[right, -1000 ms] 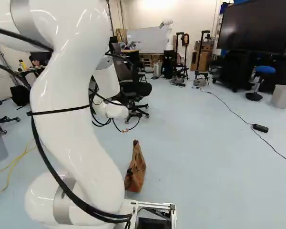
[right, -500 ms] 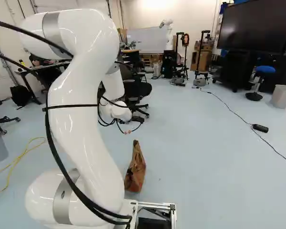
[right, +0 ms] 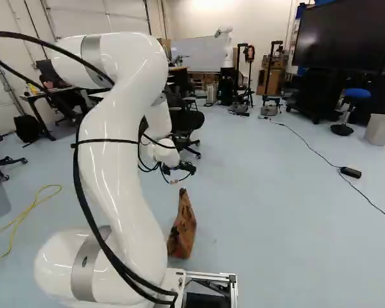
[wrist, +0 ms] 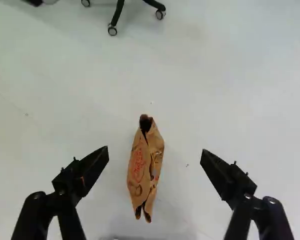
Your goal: Pick up the grocery bag from the ground
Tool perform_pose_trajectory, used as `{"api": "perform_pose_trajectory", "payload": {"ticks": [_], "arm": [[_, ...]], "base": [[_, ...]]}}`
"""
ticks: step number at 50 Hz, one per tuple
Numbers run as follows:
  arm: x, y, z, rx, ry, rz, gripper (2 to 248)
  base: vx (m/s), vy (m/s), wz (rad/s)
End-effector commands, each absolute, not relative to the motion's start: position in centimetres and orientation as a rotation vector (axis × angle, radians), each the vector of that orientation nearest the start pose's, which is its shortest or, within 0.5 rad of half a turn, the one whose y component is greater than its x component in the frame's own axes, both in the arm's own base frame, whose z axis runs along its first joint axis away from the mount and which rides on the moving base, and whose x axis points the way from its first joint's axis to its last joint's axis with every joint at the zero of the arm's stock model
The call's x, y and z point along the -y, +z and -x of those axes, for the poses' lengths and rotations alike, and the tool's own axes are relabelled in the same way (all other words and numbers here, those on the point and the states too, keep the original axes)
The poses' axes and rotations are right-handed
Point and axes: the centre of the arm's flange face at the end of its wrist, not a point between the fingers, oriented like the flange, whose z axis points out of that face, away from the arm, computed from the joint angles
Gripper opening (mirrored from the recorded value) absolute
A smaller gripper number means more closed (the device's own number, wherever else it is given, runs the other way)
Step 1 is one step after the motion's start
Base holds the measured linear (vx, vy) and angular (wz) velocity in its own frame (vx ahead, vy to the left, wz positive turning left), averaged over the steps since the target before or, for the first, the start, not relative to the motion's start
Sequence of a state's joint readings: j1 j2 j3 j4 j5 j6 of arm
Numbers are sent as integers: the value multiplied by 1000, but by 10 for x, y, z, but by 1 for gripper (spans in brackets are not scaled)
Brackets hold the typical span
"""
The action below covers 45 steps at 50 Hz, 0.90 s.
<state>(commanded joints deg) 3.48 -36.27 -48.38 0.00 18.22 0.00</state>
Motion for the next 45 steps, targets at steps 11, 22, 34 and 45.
{"api": "perform_pose_trajectory", "payload": {"ticks": [11, 22, 34, 45], "arm": [[-31, 198, -511, 92, -710, 3045, 247], [-31, 181, -510, 93, -602, 3070, 247], [-31, 163, -511, 94, -505, 3089, 247], [-31, 147, -512, 94, -437, 3101, 247]], "base": [[0, 0, 0], [0, 0, 0], [0, 0, 0], [0, 0, 0]]}}
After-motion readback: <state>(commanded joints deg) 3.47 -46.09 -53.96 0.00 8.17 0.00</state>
